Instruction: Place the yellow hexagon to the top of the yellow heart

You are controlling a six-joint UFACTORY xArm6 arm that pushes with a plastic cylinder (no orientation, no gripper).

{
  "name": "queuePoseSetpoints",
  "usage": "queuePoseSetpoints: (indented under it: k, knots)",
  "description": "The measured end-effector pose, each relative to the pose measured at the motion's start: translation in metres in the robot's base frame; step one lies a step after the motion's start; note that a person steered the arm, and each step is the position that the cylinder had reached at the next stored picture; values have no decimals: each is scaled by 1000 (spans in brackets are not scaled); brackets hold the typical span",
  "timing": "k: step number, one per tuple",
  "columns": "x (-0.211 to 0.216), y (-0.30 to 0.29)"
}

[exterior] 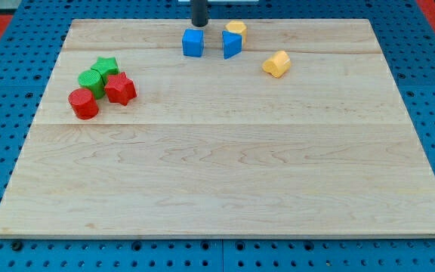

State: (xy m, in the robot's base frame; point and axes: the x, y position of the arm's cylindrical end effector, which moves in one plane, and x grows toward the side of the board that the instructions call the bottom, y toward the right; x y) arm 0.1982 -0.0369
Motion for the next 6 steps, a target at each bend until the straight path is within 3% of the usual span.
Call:
queuePoseSetpoints:
  k: [3, 4, 6]
  knots:
    - [21, 176]
    - [-6, 151]
    - [2, 48]
